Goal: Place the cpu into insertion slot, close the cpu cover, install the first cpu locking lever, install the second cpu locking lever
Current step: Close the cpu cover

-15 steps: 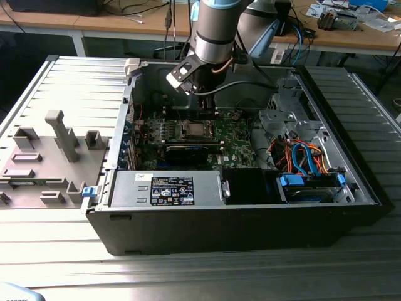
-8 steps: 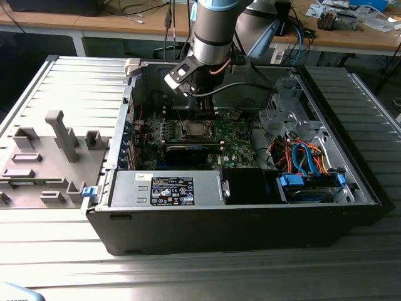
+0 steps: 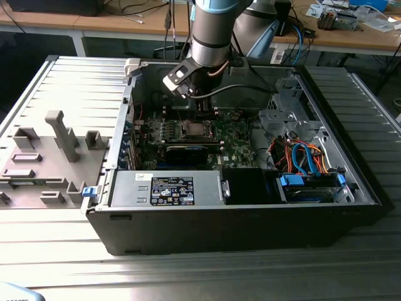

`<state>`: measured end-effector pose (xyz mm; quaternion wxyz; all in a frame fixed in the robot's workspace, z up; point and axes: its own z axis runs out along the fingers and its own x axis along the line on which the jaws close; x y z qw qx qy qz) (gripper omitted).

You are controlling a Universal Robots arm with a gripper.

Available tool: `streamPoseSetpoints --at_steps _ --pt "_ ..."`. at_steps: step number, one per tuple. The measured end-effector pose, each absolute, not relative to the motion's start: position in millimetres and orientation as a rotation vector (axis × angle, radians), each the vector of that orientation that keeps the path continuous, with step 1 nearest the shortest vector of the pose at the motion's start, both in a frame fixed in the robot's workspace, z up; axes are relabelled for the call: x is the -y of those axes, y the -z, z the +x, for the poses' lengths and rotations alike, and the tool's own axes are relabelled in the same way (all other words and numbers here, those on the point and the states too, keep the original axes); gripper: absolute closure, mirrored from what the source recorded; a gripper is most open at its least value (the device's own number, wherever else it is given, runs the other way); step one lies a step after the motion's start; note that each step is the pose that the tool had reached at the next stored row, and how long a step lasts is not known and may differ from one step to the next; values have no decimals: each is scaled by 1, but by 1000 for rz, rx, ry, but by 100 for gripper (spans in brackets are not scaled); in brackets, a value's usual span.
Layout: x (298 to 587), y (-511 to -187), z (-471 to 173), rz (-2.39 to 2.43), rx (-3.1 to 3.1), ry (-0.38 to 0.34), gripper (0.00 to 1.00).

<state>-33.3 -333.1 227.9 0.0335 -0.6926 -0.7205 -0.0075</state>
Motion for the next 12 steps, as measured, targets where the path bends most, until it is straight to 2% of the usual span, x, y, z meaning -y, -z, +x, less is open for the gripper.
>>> streamPoseSetpoints --at_steps 12 --pt "333 -224 -36 -2131 2217 23 89"
